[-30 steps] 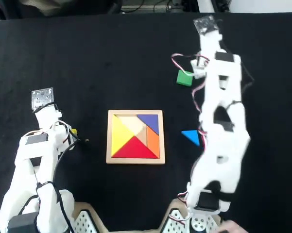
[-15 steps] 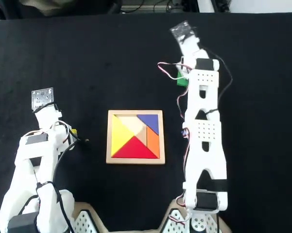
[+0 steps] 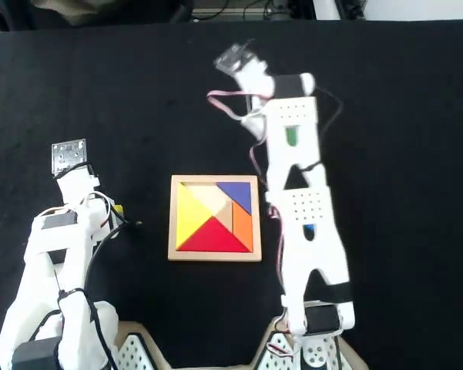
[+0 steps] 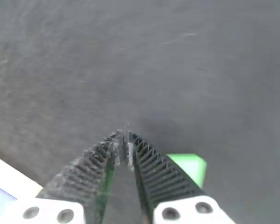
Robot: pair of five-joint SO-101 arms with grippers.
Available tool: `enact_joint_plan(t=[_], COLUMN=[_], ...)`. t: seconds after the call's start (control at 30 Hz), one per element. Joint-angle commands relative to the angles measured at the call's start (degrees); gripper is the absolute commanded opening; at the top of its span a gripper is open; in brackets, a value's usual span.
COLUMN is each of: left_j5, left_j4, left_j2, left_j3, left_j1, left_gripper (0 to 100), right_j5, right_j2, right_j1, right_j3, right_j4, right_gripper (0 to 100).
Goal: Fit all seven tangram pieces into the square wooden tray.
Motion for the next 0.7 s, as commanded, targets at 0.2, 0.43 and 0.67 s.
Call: enact_joint_plan(t=[0.2,0.43,0.67], left_j5=[0.09,0.09,0.09], left_j4=[-0.53,-0.53,-0.62], left_j2=[-0.35,-0.35,-0.35], left_j3=[-0.13,-0.13,-0.13], left_j1=[0.48,0.48,0.57], left_gripper=[21,21,21], right_j5=[-1.93,2.46,8.0], right_j2=[-2.68,2.95,2.86], right_j1=[14.33,13.89,7.12], right_j3=[6.02,8.4,7.52], right_j4=[-13.1,-13.19,-2.81], right_gripper=[1.1,1.1,1.1])
